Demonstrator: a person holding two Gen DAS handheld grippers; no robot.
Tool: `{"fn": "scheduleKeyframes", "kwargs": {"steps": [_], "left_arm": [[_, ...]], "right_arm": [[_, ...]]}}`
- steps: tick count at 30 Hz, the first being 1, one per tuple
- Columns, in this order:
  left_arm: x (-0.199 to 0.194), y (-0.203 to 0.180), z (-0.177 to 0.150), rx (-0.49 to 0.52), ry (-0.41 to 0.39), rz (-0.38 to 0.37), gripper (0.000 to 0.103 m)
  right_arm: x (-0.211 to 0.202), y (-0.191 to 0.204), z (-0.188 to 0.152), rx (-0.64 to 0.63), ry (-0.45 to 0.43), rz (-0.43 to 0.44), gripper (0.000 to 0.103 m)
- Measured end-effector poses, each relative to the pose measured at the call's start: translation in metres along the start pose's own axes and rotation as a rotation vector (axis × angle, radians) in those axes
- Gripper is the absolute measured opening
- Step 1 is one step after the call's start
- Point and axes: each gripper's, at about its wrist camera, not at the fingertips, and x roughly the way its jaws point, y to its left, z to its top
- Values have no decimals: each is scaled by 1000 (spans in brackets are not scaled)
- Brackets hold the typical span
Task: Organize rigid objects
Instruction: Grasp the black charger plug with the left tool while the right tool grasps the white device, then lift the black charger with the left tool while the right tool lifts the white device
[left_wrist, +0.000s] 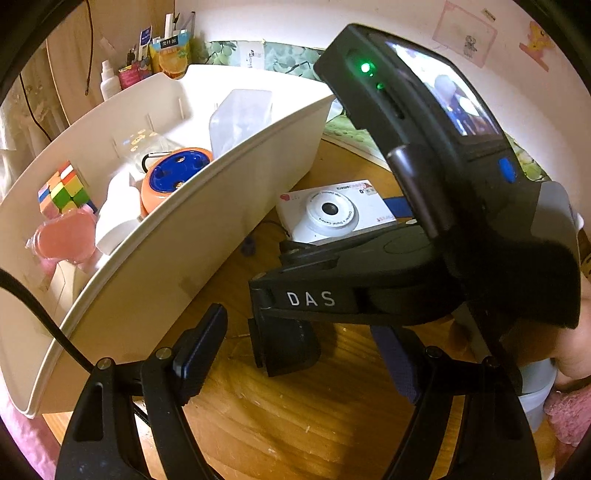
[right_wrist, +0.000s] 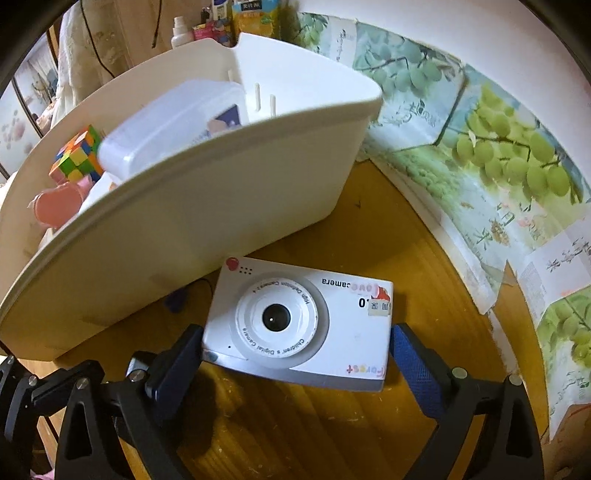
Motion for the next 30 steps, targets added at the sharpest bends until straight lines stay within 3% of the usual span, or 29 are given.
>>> {"fn": "scheduleKeyframes", "kwargs": {"steps": [10,15,19,30], "left_arm": [[-1,-8,-13,11,-11,66,82],[7,1,-14,-98,40,70,82],[11,4,-13,-147,68,62,82],[20,-8,-14,-118,82,148,81]], "right_arm": [[0,-3,-12,-23,-73,22,97],[-12,-10,-26,-33,-83,29,96],[-17,-31,-39,32,-73,-4,96],[-36,-71,-76,93,-44,-43,96]]}}
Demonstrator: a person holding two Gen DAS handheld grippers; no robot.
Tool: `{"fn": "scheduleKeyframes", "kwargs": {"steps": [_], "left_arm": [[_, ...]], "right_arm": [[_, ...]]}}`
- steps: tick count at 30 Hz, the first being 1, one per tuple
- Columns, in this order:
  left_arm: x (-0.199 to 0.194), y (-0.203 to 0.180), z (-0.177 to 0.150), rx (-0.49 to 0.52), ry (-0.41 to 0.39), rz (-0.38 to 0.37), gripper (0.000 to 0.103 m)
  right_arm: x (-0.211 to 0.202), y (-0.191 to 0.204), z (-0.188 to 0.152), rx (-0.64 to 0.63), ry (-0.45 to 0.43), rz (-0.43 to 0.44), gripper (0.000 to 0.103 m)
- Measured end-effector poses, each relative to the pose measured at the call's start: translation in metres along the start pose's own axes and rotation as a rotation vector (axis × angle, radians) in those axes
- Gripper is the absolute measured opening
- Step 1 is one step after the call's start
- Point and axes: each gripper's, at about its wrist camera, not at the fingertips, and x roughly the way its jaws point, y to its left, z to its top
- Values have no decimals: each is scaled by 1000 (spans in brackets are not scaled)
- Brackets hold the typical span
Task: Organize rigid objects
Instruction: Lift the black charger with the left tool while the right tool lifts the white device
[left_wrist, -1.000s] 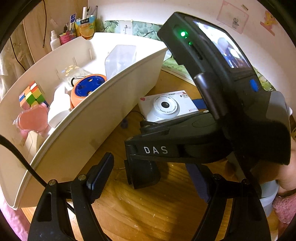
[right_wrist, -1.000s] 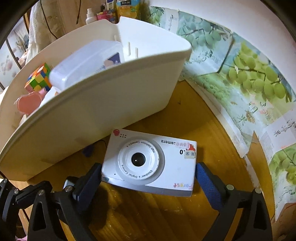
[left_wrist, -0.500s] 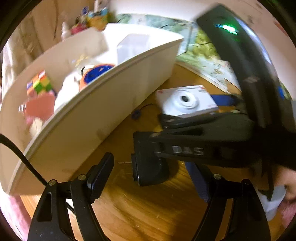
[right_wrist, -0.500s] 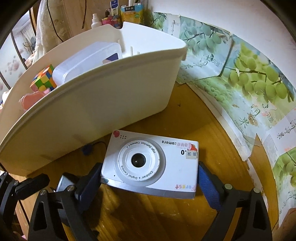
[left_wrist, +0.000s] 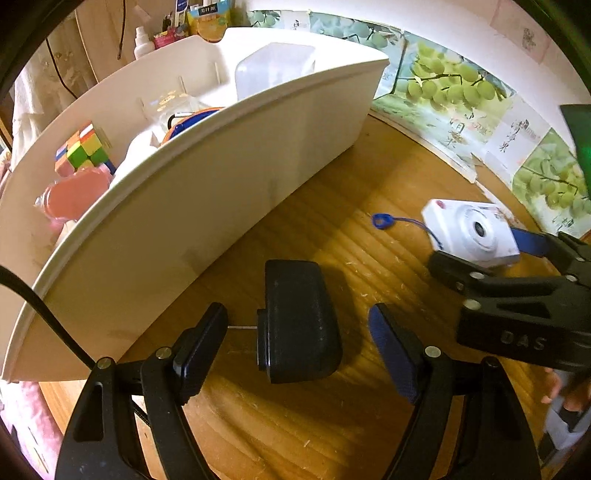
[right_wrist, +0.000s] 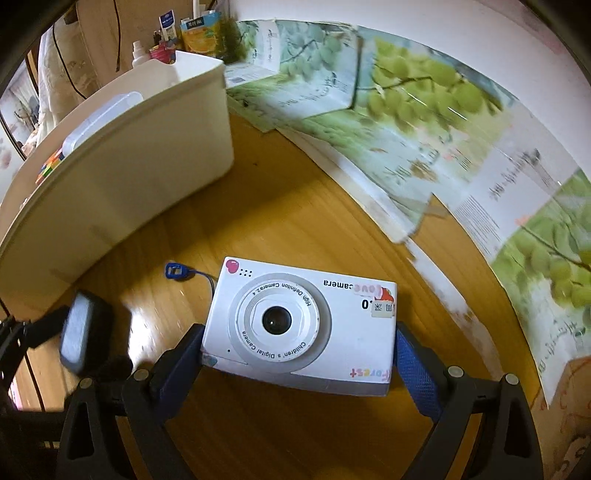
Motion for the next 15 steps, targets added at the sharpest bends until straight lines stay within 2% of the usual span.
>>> {"fn": "scheduleKeyframes", "kwargs": {"steps": [6,8,15], "left_arm": [[7,-7,8,33,-14,2,71],[6,-7,11,41,-14,-6,59],[7,-8,18,71,-10,-24,58]], "right_arm": [[-6,-6,-4,43,5,9,96],[-7,-9,-7,61,6,8,96],[-14,-13,-21,95,18,-2,96]]}}
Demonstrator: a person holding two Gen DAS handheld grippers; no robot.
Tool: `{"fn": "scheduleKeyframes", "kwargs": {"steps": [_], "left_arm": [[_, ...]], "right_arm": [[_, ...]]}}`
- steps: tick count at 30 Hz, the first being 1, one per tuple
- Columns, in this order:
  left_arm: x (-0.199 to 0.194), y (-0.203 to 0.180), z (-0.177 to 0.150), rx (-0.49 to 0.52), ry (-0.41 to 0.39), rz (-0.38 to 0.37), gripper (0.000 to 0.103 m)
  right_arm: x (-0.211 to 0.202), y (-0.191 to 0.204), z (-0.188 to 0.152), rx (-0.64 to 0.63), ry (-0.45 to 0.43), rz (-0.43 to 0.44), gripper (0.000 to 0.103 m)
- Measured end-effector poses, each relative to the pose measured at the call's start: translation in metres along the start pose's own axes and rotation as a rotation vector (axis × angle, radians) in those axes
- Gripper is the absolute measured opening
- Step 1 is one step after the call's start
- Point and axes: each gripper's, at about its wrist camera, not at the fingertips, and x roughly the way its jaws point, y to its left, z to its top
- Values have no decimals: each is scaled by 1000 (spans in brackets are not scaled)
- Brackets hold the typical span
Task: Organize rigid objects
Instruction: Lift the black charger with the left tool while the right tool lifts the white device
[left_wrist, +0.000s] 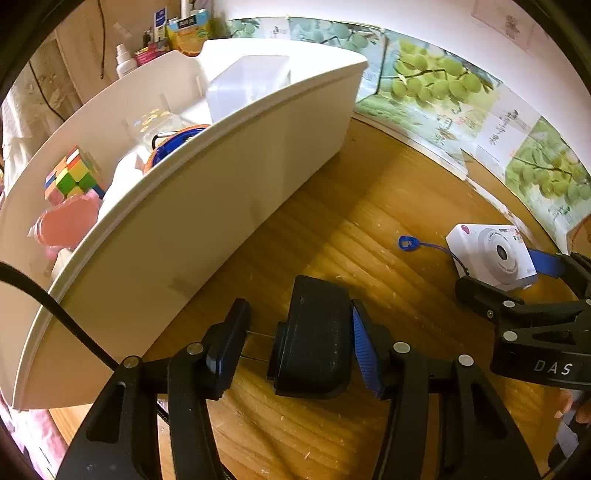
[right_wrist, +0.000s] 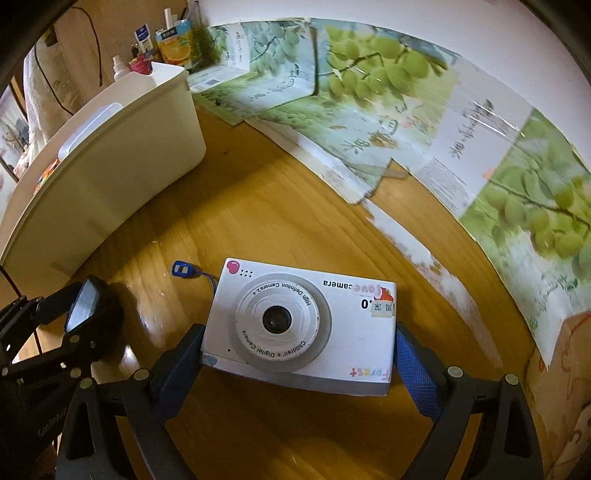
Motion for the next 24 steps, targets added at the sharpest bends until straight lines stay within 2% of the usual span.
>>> {"fn": "scheduleKeyframes", "kwargs": {"steps": [9,15,24], "left_arm": [[-11,16,-15,18,-11,-75,57],[-22,29,-26,-15,36,-176,57],[-36,48,-48,39,104,-285,57]], "right_arm": [[-11,10,-23,3,54,-16,96],[-21,23,-44,50,96,-11,96],[-45,49,-81,103,117,-40,96]]}}
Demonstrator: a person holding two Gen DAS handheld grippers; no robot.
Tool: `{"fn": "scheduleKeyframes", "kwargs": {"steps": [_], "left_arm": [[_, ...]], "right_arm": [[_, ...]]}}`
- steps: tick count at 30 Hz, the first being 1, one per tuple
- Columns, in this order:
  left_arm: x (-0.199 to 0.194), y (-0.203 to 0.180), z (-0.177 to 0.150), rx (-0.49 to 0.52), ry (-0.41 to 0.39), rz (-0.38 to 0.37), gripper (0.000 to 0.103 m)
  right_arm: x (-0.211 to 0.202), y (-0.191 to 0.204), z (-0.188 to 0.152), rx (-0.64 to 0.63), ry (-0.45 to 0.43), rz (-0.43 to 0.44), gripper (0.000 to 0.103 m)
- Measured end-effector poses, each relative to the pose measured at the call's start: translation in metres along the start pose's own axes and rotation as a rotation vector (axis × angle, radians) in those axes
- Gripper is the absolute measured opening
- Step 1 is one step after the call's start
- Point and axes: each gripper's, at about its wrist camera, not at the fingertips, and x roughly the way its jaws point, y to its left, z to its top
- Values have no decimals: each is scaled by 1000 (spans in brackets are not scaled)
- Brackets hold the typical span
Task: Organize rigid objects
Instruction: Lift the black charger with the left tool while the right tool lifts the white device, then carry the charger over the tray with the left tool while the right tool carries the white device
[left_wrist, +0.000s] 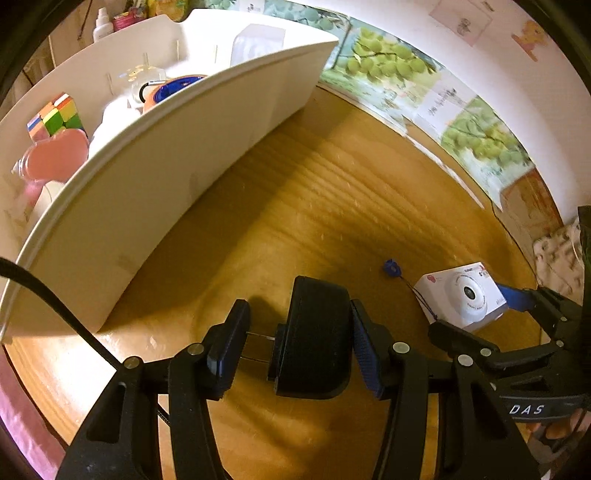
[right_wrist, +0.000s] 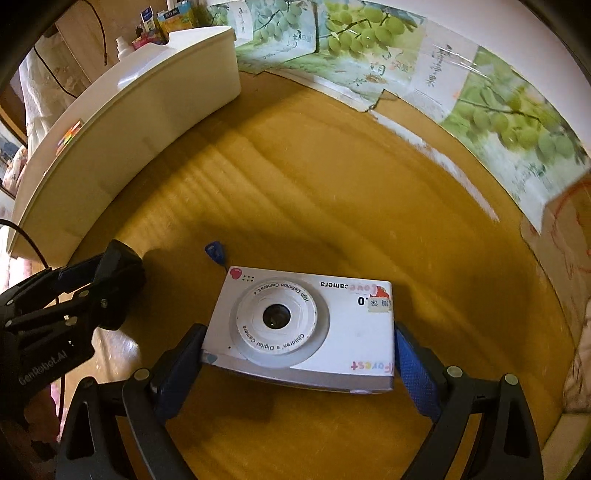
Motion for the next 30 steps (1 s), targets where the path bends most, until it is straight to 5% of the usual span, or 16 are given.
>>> {"fn": "scheduleKeyframes", "kwargs": {"steps": [5,18,24,30], "left_arm": [[-19,-2,-10,101,-1,-23,57],[-96,-11,-17,350,-184,-126,57],[-127,-8,-3,440,-289,-189,57],[-143,9,24,440,-327,-223,57]], "right_arm": [[-15,11,-24,31,-9,-8,95],[-38,50,-65,183,-28,16,92],[-53,74,-58,203,-68,33,41],[-56,79,-53,292,-69,-24,41]]}}
